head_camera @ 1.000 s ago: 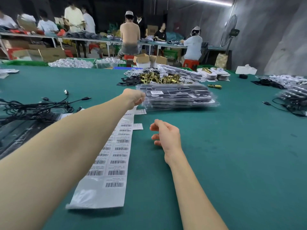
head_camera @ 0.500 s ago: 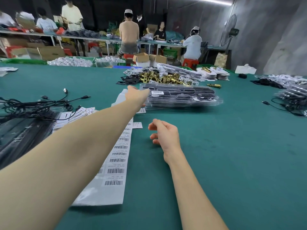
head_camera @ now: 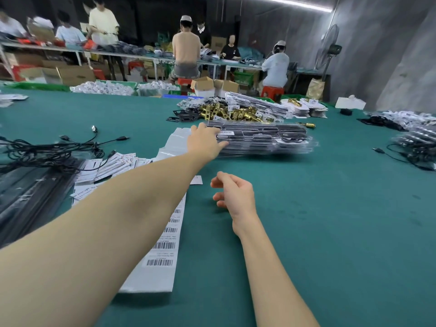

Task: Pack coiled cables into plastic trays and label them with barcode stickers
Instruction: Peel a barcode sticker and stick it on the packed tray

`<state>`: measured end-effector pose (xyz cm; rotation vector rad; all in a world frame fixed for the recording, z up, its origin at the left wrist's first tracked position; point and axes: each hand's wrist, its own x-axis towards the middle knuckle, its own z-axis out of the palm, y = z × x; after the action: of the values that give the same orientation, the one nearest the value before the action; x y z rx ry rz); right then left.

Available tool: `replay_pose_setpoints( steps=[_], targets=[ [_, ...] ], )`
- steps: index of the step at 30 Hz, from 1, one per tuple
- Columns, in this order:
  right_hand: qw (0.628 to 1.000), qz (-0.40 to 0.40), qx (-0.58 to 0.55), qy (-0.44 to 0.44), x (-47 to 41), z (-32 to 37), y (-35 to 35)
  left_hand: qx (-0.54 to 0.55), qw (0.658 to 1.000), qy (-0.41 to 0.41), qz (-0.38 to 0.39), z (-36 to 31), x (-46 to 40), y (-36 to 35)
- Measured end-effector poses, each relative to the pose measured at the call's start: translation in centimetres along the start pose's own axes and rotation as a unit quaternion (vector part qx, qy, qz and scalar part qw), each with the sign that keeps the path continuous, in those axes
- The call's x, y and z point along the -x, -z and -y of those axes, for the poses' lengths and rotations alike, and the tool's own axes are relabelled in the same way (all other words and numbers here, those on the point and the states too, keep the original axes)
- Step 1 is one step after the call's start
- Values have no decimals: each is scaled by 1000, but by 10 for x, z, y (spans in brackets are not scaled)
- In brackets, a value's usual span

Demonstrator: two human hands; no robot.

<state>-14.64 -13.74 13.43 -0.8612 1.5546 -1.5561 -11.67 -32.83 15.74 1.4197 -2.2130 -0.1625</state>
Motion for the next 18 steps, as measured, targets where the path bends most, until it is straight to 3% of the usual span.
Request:
replay_pose_setpoints(
  steps=[9, 18],
  targets=[
    [1000, -1, -3, 0, -2, -1, 0, 49, 998, 0, -26, 8, 10, 3],
    [1000, -11, 10, 10, -3, -3, 0, 168, 985, -8, -28, 43, 127, 26]
  ],
)
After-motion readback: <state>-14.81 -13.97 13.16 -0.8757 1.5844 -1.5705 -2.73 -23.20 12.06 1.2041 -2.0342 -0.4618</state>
